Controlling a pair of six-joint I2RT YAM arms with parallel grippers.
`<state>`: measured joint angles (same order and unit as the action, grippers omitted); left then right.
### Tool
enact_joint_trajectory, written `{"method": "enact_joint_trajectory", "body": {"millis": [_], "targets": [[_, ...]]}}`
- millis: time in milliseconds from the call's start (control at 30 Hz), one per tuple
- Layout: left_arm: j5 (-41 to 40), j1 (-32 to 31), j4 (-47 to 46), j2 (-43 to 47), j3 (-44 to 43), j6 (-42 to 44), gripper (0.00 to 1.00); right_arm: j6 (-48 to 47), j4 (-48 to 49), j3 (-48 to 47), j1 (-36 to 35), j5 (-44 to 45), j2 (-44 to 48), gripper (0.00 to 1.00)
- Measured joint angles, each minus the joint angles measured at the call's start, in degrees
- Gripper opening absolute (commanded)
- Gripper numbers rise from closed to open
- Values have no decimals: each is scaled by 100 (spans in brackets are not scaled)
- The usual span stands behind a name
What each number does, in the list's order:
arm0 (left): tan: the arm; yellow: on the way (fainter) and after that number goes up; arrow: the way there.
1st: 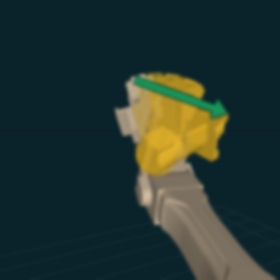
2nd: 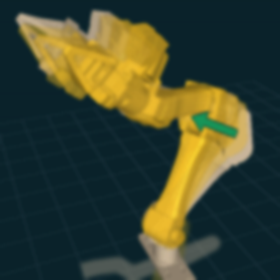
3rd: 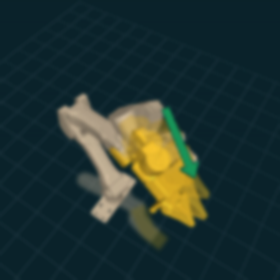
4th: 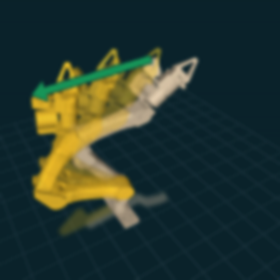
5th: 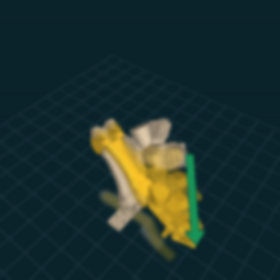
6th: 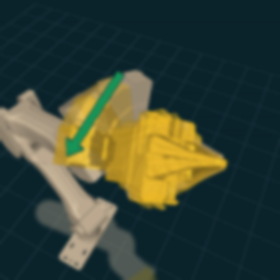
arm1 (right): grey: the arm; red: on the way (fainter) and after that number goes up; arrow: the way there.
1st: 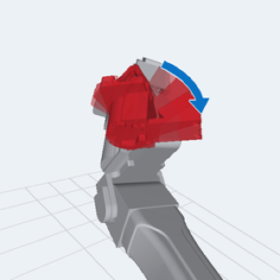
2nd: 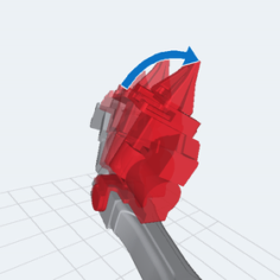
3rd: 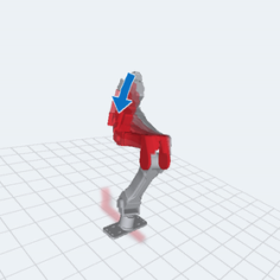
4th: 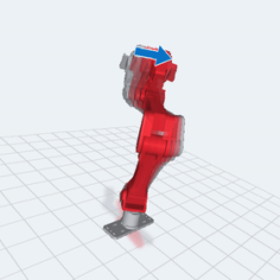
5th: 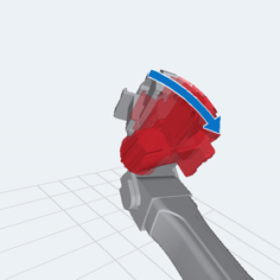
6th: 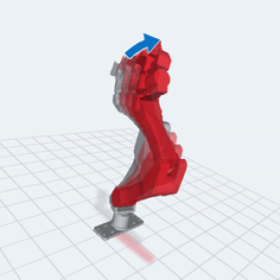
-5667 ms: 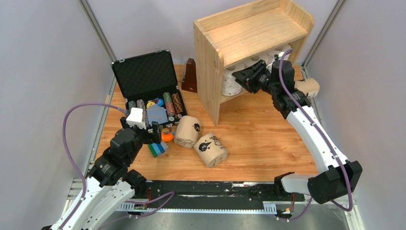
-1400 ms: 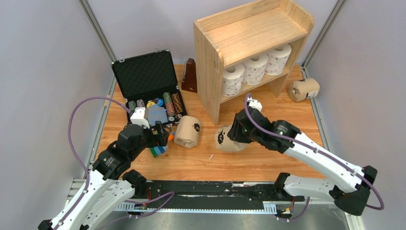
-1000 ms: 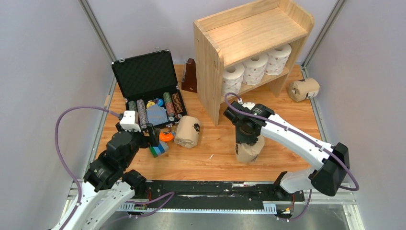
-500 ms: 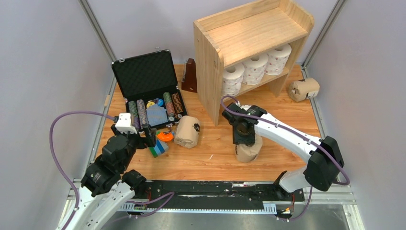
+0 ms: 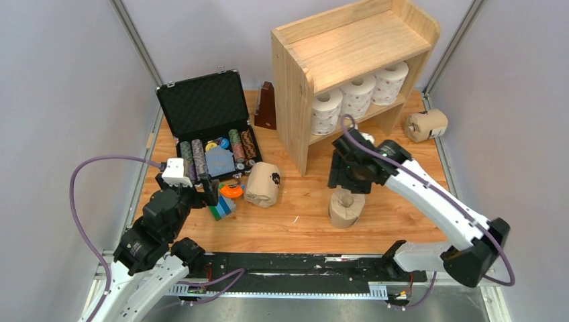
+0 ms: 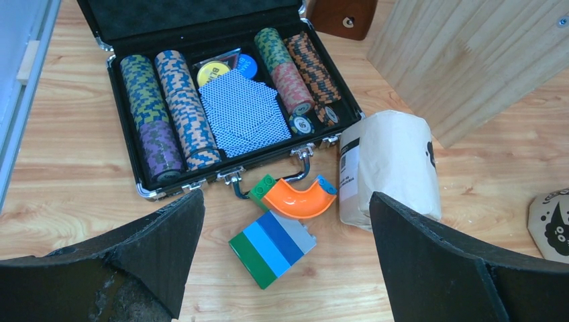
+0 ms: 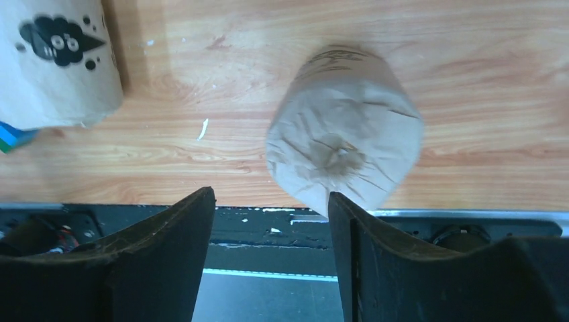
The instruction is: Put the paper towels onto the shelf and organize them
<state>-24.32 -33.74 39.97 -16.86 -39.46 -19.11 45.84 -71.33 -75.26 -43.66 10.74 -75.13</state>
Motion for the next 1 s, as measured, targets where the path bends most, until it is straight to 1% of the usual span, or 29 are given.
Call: {"method": "enact_joint_trajectory", "body": {"millis": [100,200,267,333,533,767,1000], "targets": [[4,0,-7,0,2,9,100,138,-160,96,494,0,505,62],[22,0,-20,-7,11,20,100,168,-236,474,1119,-50,918,61],[33,0,-33,-11,11,24,100,144,-238,756,1495,-120,1051,60],[59,0,-39,-22,11,31,100,96,-212,933,1672,-195,1062,60],[155,0,-52,-120,24,48,100,-146,20,1231,1932,-509,994,58],[197,0,-85,-136,44,66,100,-367,400,1388,1998,-876,704,51],[199,0,-122,-138,44,105,100,-461,483,1639,2004,-1152,505,50]]}}
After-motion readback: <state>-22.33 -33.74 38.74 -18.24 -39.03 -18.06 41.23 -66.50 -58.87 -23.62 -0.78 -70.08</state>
